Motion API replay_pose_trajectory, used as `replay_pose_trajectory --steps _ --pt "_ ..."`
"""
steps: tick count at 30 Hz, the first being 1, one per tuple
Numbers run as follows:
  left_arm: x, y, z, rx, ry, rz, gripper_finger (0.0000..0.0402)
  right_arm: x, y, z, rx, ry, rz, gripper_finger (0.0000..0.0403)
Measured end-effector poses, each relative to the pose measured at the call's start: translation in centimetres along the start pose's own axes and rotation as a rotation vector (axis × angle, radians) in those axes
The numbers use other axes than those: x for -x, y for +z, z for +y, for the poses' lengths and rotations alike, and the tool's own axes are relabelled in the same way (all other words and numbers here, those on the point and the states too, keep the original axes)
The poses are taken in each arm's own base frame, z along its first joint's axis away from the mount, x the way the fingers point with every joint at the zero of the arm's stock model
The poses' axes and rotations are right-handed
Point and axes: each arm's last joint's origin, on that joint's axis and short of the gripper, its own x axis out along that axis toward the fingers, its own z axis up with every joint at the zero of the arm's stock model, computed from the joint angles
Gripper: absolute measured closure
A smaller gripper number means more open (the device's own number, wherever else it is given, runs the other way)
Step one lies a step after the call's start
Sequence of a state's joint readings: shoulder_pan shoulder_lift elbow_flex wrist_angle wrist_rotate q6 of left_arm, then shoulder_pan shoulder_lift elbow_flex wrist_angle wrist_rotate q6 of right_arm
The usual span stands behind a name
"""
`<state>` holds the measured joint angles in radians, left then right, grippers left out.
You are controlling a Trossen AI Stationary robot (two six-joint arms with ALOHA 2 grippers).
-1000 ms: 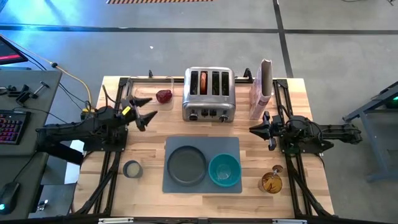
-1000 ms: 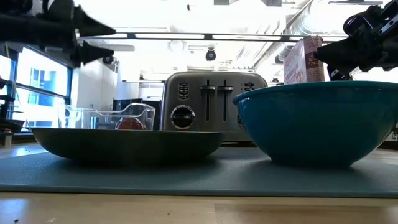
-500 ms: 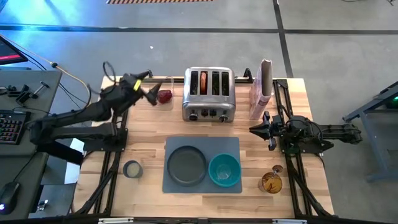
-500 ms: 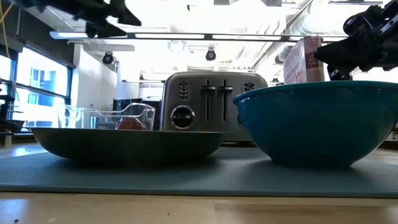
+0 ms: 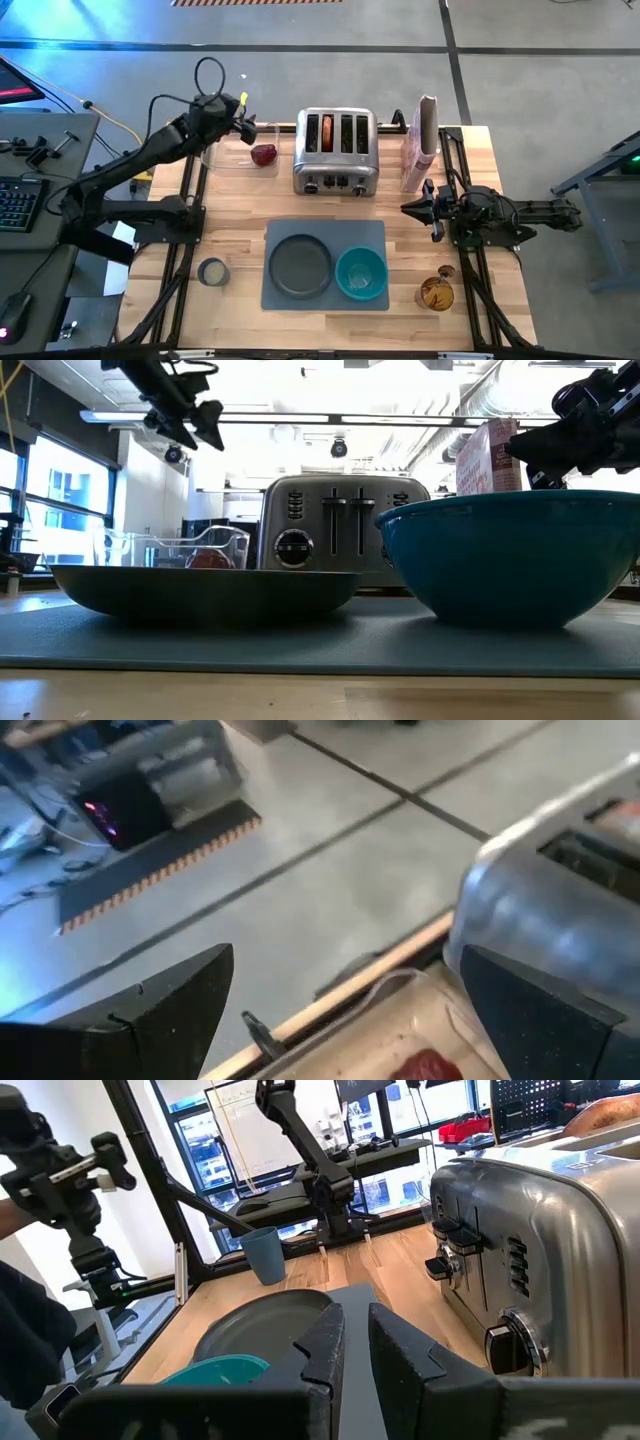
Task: Arrange a breakfast setting
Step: Put the red apple on the black plate
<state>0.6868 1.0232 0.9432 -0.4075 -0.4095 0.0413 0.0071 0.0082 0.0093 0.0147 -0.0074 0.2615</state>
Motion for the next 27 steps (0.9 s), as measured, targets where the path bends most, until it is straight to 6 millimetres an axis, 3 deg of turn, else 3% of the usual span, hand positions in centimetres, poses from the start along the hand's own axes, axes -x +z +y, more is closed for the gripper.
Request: replay_pose_trajectory --steps 14,27 --pt "-5.8 -3.0 0.6 0.034 -0.178 0.302 0.0021 0.0 0.0 0.0 0.0 0.0 0.0 0.0366" --pt "-9.4 -5.5 -0.6 0.023 -0.259 0.486 0.0021 0.0 0.0 0.0 0.0 0.0 0.0 0.0366"
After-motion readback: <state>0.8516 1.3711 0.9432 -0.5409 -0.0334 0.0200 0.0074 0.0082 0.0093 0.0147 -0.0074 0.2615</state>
